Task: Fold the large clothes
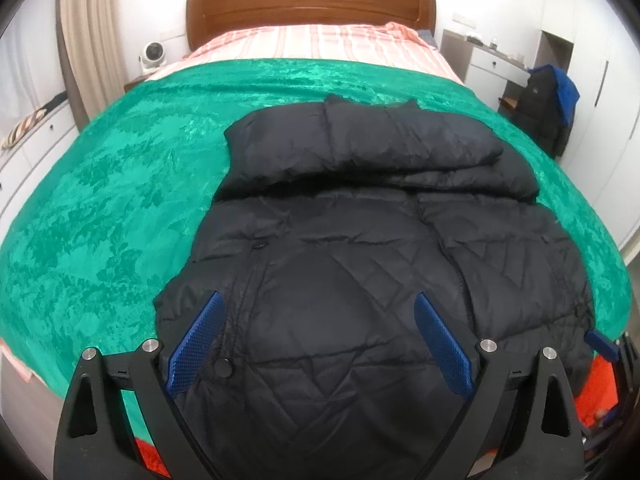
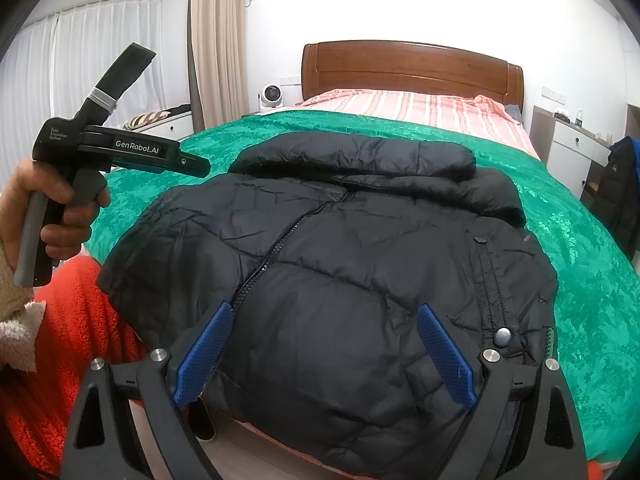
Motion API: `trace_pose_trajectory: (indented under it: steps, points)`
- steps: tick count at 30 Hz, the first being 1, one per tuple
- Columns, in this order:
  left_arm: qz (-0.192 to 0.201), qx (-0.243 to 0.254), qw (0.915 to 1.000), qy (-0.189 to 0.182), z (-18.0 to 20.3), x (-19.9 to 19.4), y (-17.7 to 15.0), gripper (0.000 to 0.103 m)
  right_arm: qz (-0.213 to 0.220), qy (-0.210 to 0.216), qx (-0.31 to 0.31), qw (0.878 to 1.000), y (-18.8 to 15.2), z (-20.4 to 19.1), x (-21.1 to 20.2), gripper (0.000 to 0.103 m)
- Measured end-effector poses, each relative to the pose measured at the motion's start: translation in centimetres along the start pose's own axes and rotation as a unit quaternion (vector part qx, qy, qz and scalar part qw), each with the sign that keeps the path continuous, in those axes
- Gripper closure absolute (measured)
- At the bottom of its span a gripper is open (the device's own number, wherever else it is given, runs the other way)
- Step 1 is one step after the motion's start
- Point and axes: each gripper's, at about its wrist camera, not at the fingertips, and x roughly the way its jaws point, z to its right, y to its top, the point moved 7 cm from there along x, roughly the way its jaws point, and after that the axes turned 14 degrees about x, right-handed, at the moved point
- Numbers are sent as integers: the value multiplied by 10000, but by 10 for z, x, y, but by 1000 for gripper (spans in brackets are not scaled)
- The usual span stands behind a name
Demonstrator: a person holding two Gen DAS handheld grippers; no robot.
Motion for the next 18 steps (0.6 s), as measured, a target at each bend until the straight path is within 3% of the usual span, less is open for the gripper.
trace_pose_trajectory:
  steps: [18]
  points:
    - [-45,-43,10000,-3,-1,2,-3,7,1,-20,-13,10000,0,0,2,10]
